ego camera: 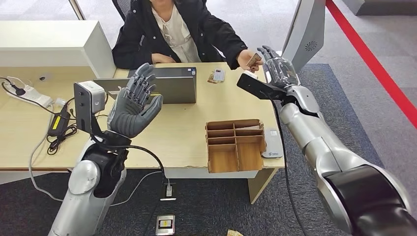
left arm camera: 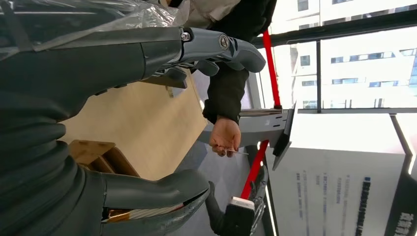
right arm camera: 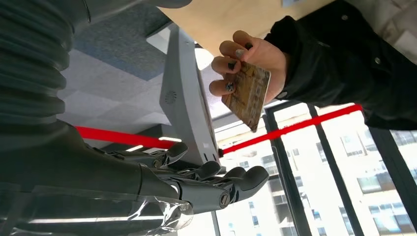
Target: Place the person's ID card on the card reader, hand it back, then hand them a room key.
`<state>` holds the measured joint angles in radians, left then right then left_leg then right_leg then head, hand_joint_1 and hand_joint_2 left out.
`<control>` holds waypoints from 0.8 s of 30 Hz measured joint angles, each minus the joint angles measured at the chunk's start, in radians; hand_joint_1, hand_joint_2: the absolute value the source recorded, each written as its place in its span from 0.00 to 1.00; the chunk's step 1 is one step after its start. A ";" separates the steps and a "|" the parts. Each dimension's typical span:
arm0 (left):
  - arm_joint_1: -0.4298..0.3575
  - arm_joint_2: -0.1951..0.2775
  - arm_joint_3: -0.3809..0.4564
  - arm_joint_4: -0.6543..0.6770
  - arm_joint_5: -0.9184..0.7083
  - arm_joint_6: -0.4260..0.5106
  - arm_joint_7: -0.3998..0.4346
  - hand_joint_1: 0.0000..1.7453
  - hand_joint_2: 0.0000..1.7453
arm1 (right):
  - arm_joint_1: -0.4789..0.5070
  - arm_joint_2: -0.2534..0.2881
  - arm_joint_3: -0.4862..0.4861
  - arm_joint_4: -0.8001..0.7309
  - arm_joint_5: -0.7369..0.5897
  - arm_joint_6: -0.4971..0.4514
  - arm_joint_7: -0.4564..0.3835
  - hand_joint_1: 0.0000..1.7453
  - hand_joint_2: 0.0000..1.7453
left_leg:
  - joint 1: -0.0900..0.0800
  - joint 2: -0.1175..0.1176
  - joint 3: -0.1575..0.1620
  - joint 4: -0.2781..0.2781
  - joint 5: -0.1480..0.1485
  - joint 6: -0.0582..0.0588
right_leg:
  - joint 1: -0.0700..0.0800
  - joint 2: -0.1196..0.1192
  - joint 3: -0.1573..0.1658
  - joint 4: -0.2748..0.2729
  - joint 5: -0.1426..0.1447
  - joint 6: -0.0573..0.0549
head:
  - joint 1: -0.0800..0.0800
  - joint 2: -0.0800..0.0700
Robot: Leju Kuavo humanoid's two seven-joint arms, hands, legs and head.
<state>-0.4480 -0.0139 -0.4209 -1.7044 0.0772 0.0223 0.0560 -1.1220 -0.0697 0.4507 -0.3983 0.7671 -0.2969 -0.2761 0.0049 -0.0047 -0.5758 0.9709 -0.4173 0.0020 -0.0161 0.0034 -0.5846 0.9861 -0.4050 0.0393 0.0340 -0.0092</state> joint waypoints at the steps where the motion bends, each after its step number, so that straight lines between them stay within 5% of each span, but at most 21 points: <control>1: -0.001 -0.001 0.000 0.004 -0.012 -0.002 -0.010 0.00 1.00 | -0.007 -0.001 -0.005 -0.002 -0.029 -0.017 -0.025 0.00 1.00 | 0.000 0.000 0.000 0.000 0.000 0.000 | 0.000 0.000 0.000 0.000 0.000 0.000 | 0.000 0.000; 6: -0.007 -0.008 0.003 0.025 -0.043 0.028 -0.037 0.00 1.00 | -0.026 -0.011 -0.051 -0.058 -0.253 -0.086 -0.164 0.00 1.00 | 0.000 0.000 0.000 0.000 0.000 0.000 | 0.000 0.000 0.000 0.000 0.000 0.000 | 0.000 0.000; 9: -0.007 -0.006 0.003 0.027 -0.033 0.072 -0.024 0.00 1.00 | -0.009 -0.021 -0.085 -0.138 -0.426 -0.073 -0.171 0.00 1.00 | 0.000 0.000 0.000 0.000 0.000 0.000 | 0.000 0.000 0.000 0.000 0.000 0.000 | 0.000 0.000; 18: -0.008 0.005 -0.001 0.030 0.015 0.094 -0.036 0.00 1.00 | 0.210 -0.064 -0.151 -0.509 -0.842 0.042 0.077 0.00 1.00 | 0.000 0.000 0.001 0.000 0.000 0.000 | 0.000 0.000 0.001 -0.001 0.000 0.000 | 0.000 0.000; 24: -0.019 0.002 -0.011 0.051 0.039 0.043 -0.059 0.00 1.00 | 0.387 -0.083 -0.199 -0.783 -0.978 0.057 0.212 0.00 1.00 | 0.000 0.000 0.001 0.000 0.000 0.000 | 0.000 0.000 0.000 -0.001 0.000 0.000 | 0.000 0.000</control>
<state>-0.4673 -0.0115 -0.4317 -1.6532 0.1162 0.0655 -0.0030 -0.7354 -0.1523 0.2514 -1.1814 -0.2112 -0.2395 -0.0637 0.0052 -0.0048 -0.5748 0.9711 -0.4176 0.0020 -0.0159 0.0035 -0.5845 0.9852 -0.4051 0.0392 0.0339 -0.0092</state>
